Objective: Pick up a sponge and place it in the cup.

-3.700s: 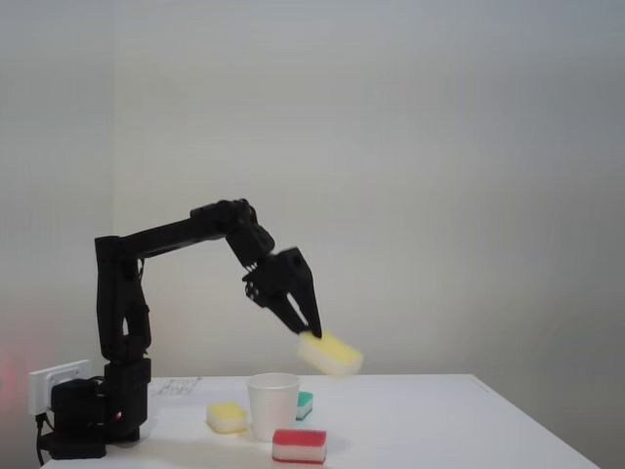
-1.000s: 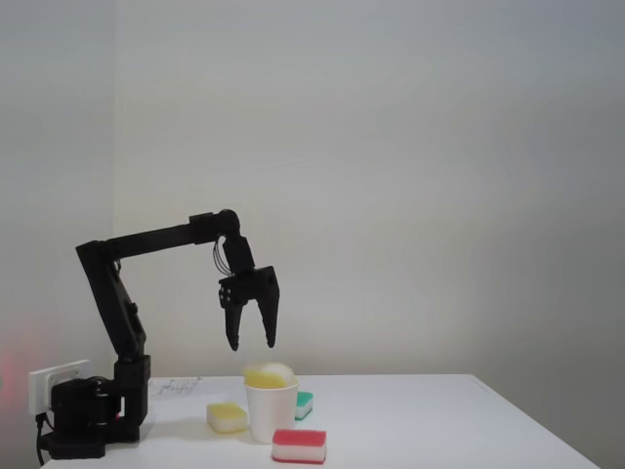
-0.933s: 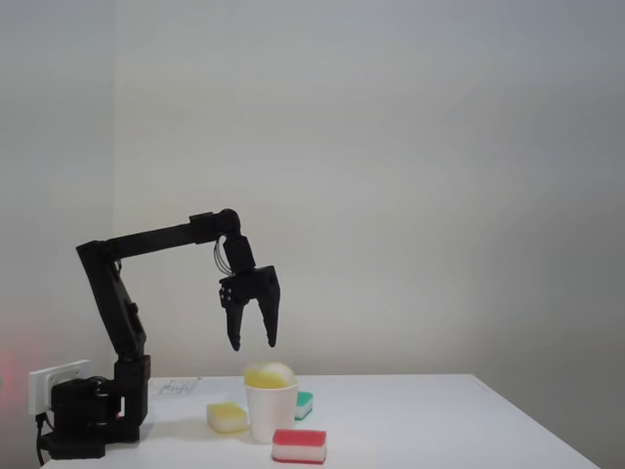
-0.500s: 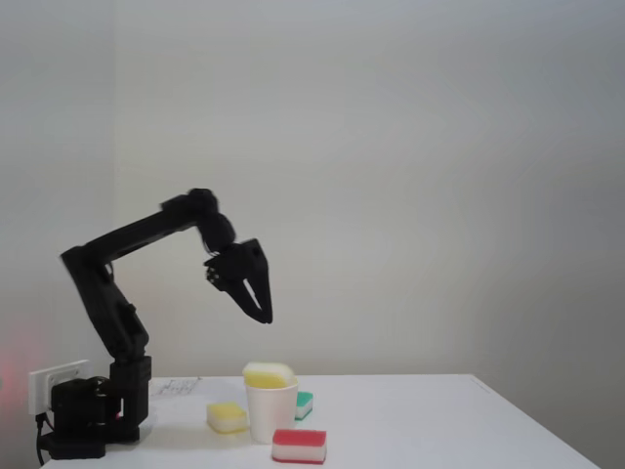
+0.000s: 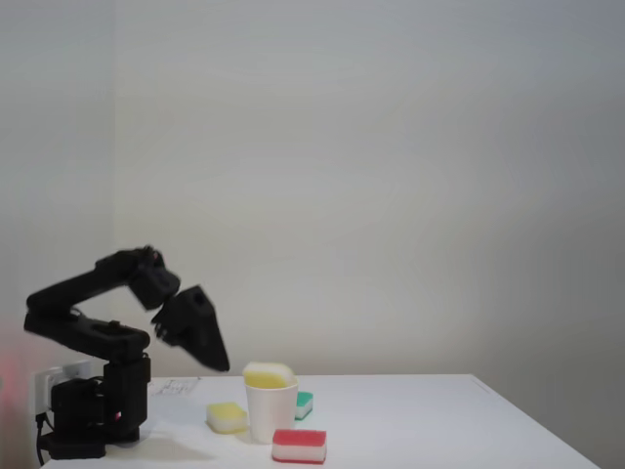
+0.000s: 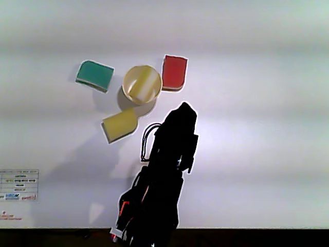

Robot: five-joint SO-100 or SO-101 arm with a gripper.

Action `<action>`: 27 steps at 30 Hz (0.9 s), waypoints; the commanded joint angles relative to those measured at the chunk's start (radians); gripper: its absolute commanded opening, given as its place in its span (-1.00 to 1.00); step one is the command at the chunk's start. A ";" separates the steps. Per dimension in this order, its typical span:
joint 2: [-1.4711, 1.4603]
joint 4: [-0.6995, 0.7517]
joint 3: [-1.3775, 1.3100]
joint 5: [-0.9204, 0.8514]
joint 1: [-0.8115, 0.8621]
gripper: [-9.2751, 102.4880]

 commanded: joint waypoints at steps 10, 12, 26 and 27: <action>0.261 -0.127 0.370 -0.058 -0.031 -0.84; 0.278 -0.150 0.428 -0.095 -0.020 -0.84; 0.321 0.239 0.443 -0.107 -0.052 -0.84; 0.321 0.270 0.443 -0.107 -0.057 -0.84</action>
